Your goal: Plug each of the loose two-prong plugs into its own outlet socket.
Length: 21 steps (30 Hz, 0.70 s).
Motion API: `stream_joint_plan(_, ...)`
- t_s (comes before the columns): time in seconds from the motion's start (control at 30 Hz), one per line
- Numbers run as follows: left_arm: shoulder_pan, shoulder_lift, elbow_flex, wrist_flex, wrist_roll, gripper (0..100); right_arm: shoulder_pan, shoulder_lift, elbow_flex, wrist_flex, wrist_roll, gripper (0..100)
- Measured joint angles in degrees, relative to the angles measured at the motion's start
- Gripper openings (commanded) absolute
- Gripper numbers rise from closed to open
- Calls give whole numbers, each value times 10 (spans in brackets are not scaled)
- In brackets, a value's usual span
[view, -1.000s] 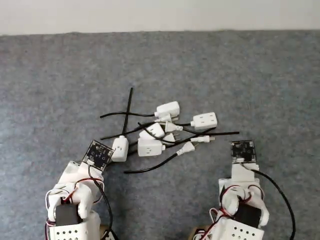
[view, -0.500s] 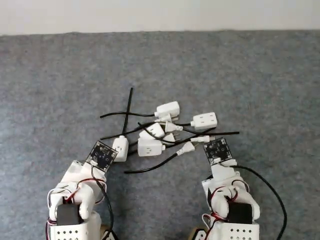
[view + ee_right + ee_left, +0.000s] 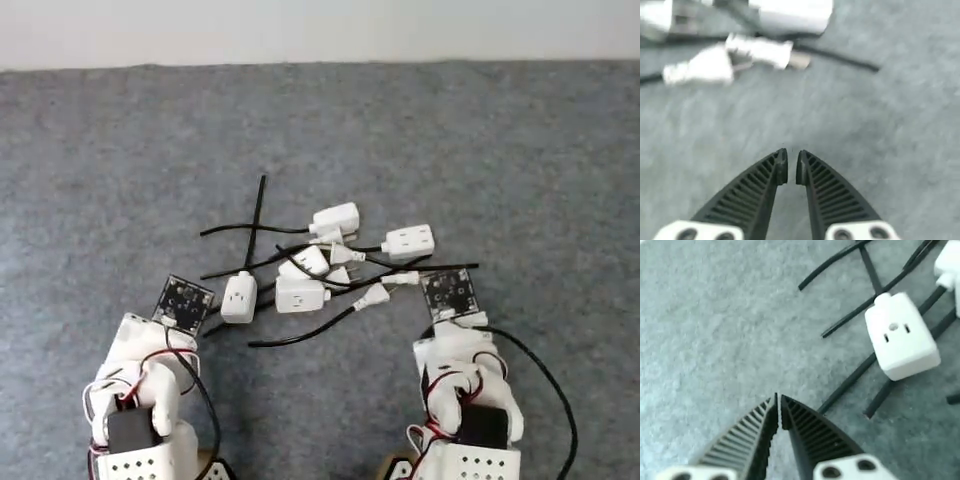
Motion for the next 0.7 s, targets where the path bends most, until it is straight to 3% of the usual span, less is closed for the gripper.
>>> stream_joint_plan(0.13,2,0,-12,-4,33,13,11,0,0,-9,0,61)
stream_joint_plan(0.4,-6,0,-138,40,99,17,15,-2,-104,73,-31,180)
stream_joint_plan(0.53,-6,2,-198,77,101,71,15,-3,-138,76,-55,186)
stream_joint_plan(0.7,-6,98,-282,105,120,125,15,-4,-167,77,-62,186)
